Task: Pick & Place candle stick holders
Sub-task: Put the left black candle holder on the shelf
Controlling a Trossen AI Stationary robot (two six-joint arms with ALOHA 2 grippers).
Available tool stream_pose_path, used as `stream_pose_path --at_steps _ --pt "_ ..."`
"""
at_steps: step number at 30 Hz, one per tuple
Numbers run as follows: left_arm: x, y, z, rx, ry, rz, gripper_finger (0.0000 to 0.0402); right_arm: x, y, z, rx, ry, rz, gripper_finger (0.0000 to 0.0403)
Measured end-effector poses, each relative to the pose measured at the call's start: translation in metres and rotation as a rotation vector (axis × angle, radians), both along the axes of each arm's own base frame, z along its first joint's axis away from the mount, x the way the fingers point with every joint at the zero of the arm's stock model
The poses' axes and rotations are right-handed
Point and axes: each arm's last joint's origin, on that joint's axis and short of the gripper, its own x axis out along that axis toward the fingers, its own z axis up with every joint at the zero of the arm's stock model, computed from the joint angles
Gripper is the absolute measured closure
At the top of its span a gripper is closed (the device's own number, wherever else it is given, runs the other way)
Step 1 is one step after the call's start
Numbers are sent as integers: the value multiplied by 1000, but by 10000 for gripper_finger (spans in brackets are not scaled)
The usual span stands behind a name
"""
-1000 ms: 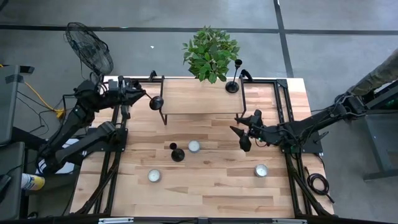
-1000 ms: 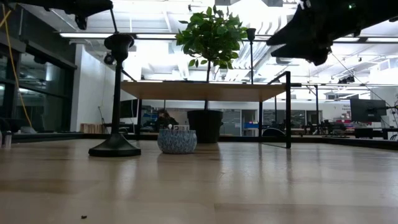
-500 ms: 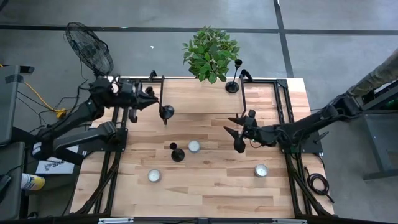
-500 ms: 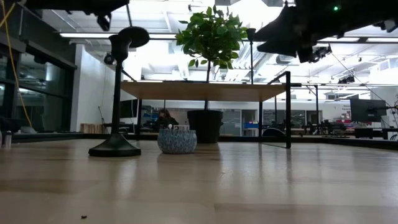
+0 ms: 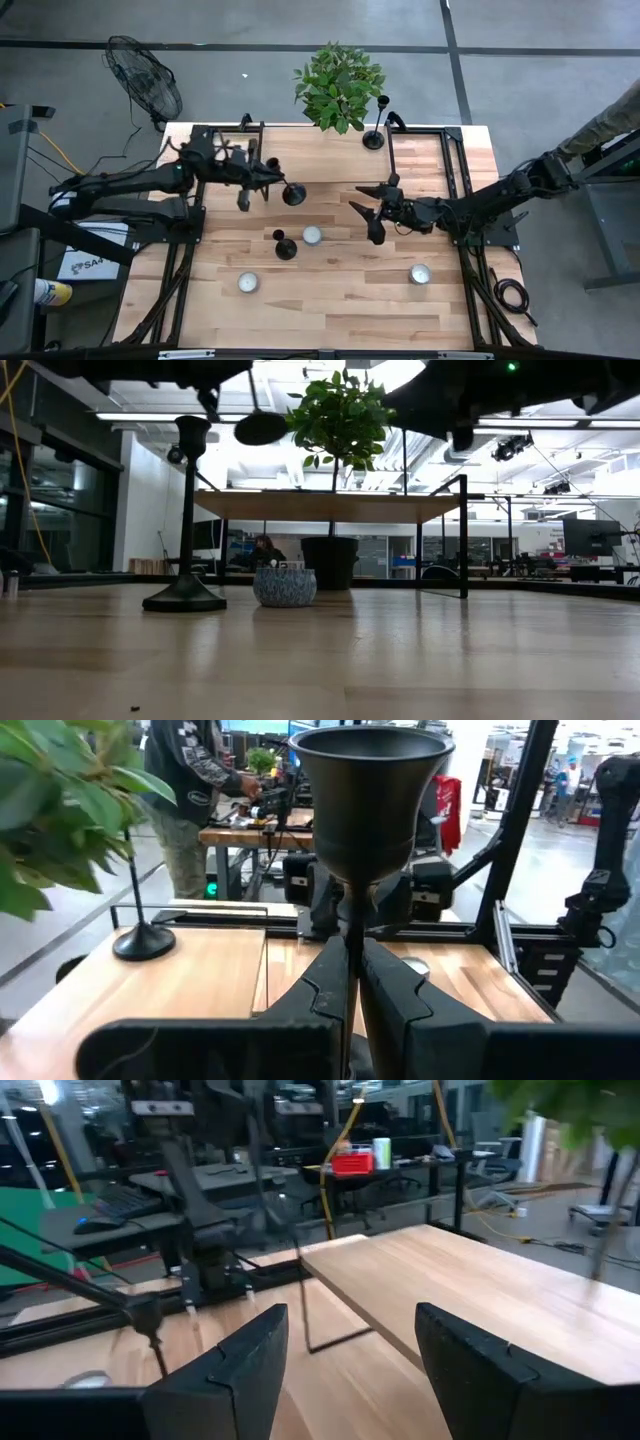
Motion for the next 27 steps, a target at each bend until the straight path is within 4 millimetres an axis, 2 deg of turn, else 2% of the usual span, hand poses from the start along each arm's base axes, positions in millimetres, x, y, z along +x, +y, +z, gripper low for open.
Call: stream_pose_path --at_steps 4,10,20,27 --pt "17 -5 -6 2 -9 -44 392 17 0 10 -28 0 31 190" --pt "31 -9 -13 0 -6 -73 392 46 -3 27 -61 61 22 190" --pt "33 -12 -15 15 -3 -67 392 87 -7 49 -71 156 70 190" --pt "33 -13 -16 22 7 -66 392 105 -14 51 -69 171 77 190"
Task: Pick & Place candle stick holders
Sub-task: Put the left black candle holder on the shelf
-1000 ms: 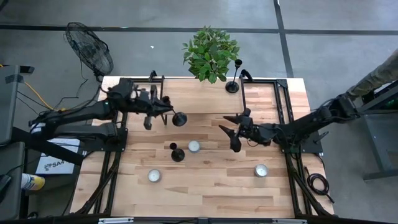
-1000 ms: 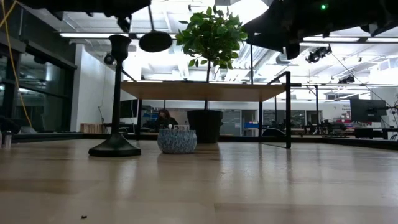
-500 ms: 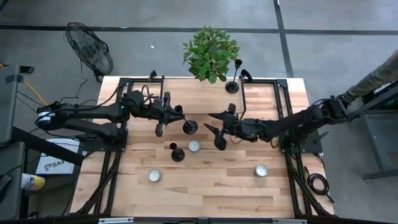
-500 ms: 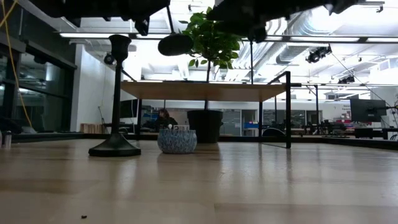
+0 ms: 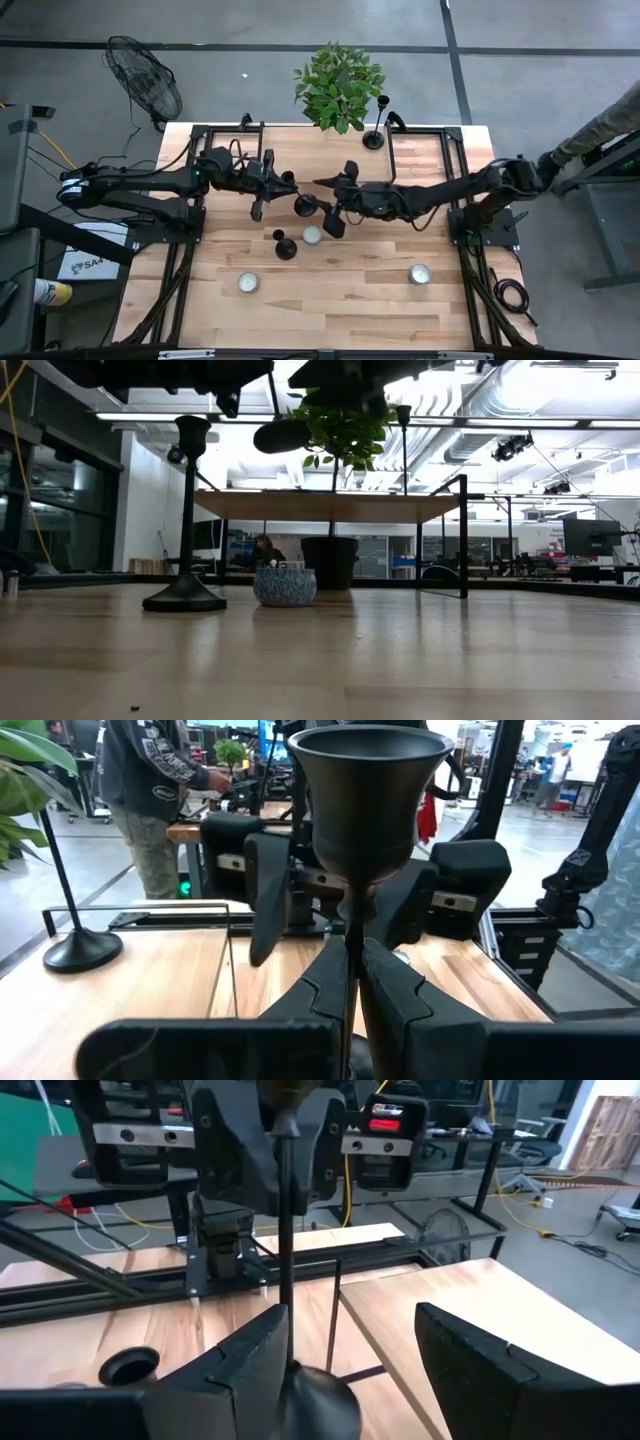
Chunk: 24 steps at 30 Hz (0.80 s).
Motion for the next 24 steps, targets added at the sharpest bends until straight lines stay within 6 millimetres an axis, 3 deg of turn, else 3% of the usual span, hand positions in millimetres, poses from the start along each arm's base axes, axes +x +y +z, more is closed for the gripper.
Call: stream_pose_path --at_steps 7,24 --pt "0 0 0 4 0 4 392 14 -8 -6 29 6 39 190" --pt "0 0 -1 17 12 4 392 20 -9 -1 52 -108 135 190"
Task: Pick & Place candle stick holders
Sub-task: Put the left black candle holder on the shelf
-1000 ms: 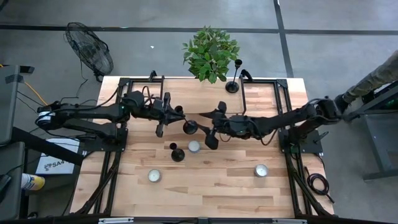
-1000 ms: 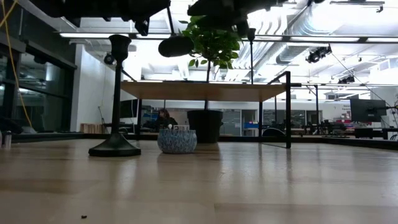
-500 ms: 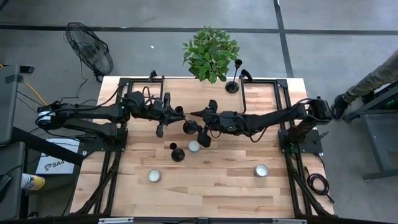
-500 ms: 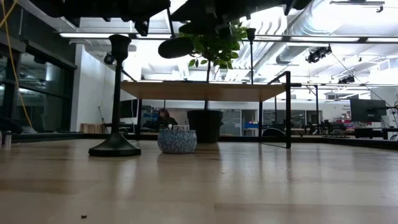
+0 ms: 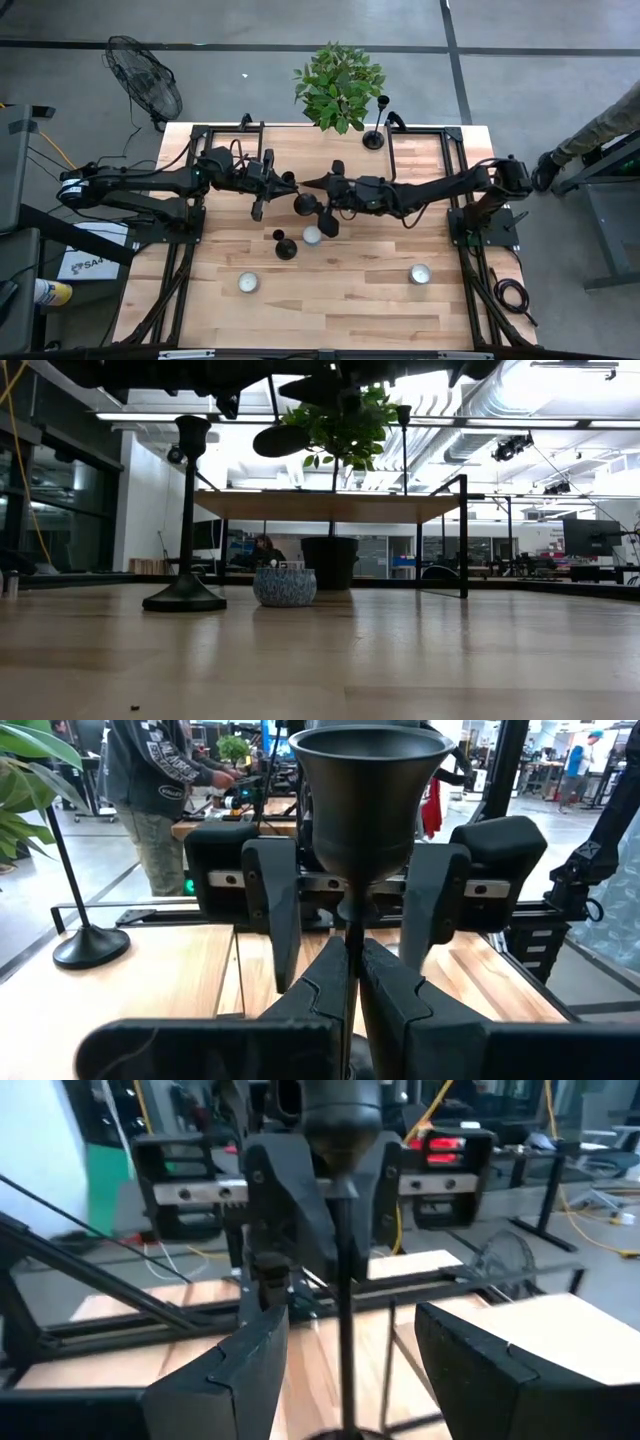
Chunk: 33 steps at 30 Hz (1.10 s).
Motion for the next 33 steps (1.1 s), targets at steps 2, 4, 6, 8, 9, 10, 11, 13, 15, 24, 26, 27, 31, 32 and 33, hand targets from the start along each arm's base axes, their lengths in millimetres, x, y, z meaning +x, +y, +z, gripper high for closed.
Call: stream_pose_path --at_steps 2,4,6,8,9,10,11,13,15,24,26,27,31,32,33 --pt "0 0 0 4 0 0 392 4 1 -3 2 -24 26 190" --pt "1 0 -1 6 5 0 392 7 -1 -8 1 -26 30 190" --pt "1 0 -1 5 9 0 392 10 -3 -13 0 -11 21 190" --pt "1 0 -2 5 12 -1 392 10 -6 -15 -1 -8 14 190" --pt "1 0 -2 4 15 -2 392 10 -6 -14 -1 -18 13 190" --pt "2 0 -3 3 18 -3 392 10 -6 -13 -1 -29 12 191" --pt "2 0 -3 3 21 -3 392 10 -7 -12 -2 -39 12 193" --pt "3 1 -4 3 23 -3 392 10 -6 -10 -5 -54 25 201" --pt "4 1 -5 2 27 -3 392 10 -5 -10 -10 -57 36 213" --pt "4 1 -5 2 26 -3 392 10 -5 -14 -12 -13 37 283" --pt "4 1 -5 2 26 -3 392 10 -5 -14 -12 -13 37 296" --pt "4 1 -5 2 26 -4 392 10 -5 -14 -12 -13 37 302" --pt "4 1 -5 2 26 -4 392 10 -5 -14 -15 -12 37 328" --pt "4 1 -5 2 26 -4 392 10 -5 -14 -15 -12 37 335" --pt "4 1 -5 2 26 -4 392 10 -5 -14 -15 -12 37 343"
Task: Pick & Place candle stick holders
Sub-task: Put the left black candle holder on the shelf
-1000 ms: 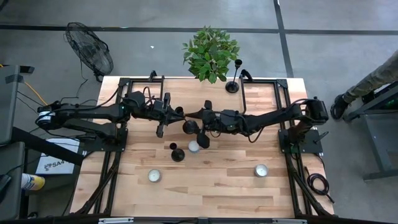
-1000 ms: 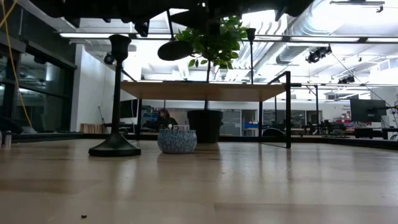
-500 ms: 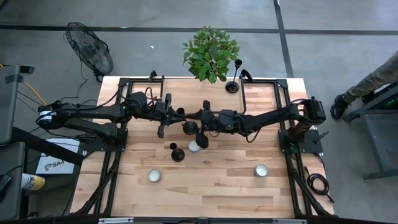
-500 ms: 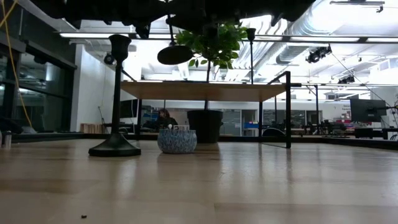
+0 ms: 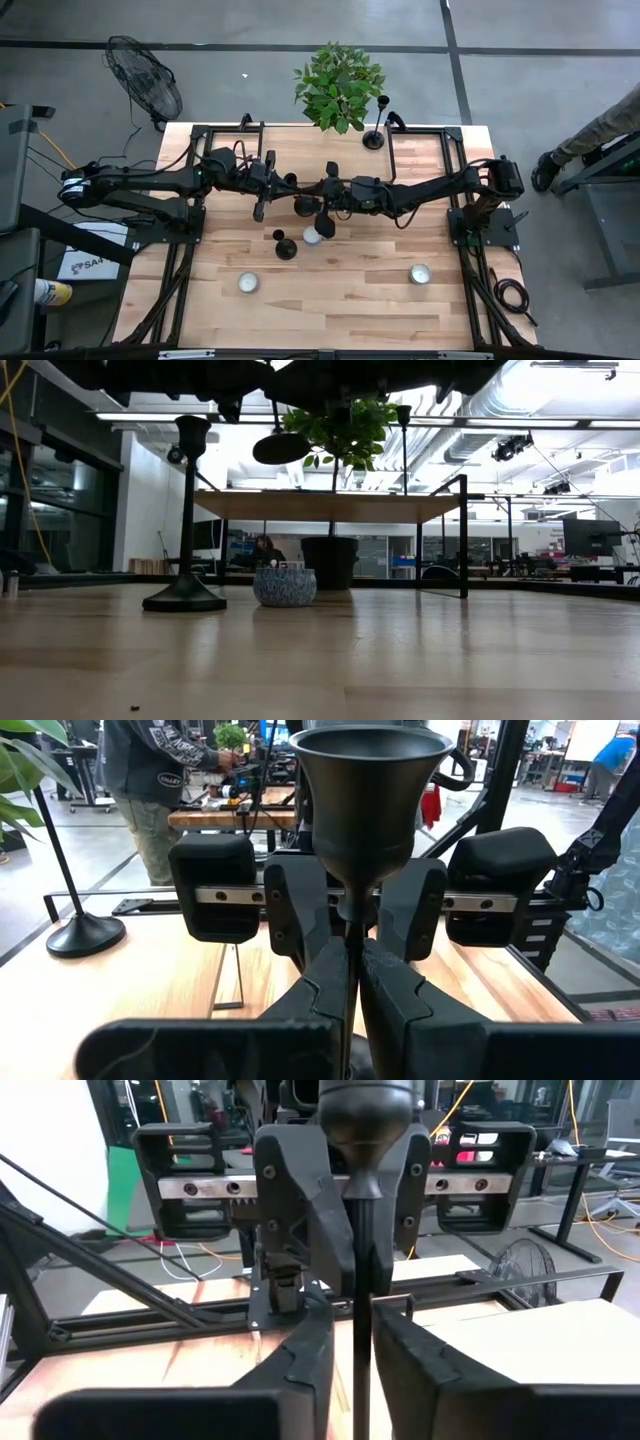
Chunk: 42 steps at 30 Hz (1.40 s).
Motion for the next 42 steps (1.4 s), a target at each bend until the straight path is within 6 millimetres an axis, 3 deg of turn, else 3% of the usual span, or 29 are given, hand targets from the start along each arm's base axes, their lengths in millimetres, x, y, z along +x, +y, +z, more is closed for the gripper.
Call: stream_pose_path --at_steps 6,23,36,42 --pt "0 0 -1 -2 7 -2 392 0 0 0 -7 3 3 393" --pt "0 0 -1 -4 8 0 389 0 0 0 7 0 -20 399" --pt "0 0 -2 18 16 5 263 0 -1 0 10 -1 -54 399" --pt "0 1 -2 19 19 39 238 -1 -3 0 7 -1 -94 399"
